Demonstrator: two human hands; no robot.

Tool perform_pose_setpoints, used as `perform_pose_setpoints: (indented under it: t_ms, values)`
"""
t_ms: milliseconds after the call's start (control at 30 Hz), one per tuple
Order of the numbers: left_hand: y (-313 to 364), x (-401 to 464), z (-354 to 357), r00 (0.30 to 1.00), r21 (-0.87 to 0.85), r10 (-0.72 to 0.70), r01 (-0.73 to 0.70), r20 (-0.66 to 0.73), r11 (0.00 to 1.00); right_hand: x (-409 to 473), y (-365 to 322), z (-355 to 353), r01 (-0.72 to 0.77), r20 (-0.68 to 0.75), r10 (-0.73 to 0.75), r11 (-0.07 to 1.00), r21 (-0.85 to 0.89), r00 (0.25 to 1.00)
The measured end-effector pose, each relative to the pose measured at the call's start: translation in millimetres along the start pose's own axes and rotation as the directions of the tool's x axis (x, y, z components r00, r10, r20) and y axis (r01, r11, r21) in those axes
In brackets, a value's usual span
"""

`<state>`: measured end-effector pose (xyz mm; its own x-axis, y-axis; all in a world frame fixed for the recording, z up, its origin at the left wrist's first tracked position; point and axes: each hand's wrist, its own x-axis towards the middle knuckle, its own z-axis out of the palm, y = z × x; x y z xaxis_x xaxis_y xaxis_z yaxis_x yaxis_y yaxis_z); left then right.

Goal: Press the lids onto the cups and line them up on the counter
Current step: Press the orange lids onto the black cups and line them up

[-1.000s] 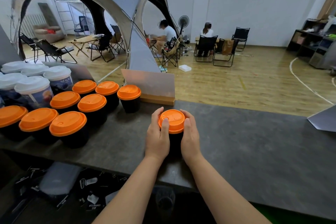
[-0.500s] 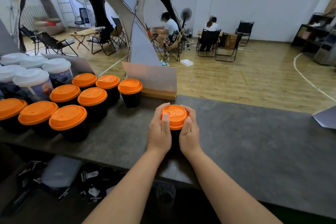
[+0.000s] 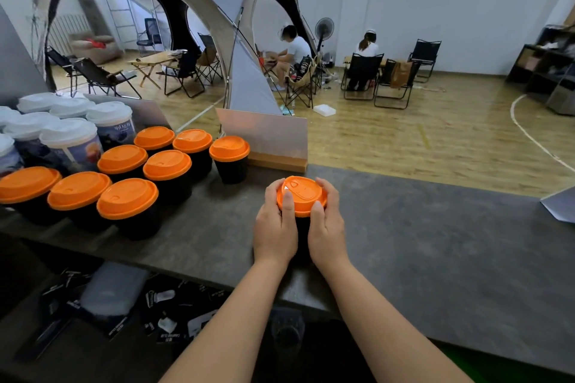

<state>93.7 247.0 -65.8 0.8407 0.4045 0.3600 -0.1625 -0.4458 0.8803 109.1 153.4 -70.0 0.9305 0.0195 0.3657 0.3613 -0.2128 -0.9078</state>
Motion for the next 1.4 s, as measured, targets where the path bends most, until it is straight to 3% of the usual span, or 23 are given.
perform_pose_setpoints:
  t_ms: [67,167,400,867,1200,1400]
  values:
    - [1.1,0.1,-0.4,1.0,-0.012,-0.012,0.012,0.007,1.0,-0.5,-2.8,-0.3,-0.006,0.033,0.005,1.0,0.012,0.999]
    - [2.0,-1.4,-0.2,0.999,0.007,0.037,-0.037,-0.02,0.999,0.7,-5.3,-1.9,-0.058,-0.035,0.061,0.995,0.082,0.998]
    - [-0.5,-0.8,1.4,0.993,0.009,0.118,-0.118,0.015,0.993,2.5,1.8,0.1,-0.056,-0.112,0.059,0.998,0.03,0.992]
    - [-11.4,8.5,6.3,0.996,-0.156,0.09,-0.087,0.009,0.984,1.7,4.1,0.1,0.025,-0.063,-0.03,0.996,-0.083,0.998]
    - [-5.8,5.5,0.5,0.97,-0.004,0.086,-0.089,-0.227,0.996,2.4,0.1,-0.7,-0.012,-0.088,0.018,0.997,0.078,0.996]
    - [0.9,-1.0,-3.3,0.987,0.017,0.071,-0.07,-0.146,0.997,7.7,4.4,-3.9,-0.031,-0.145,0.064,0.976,0.216,0.987]
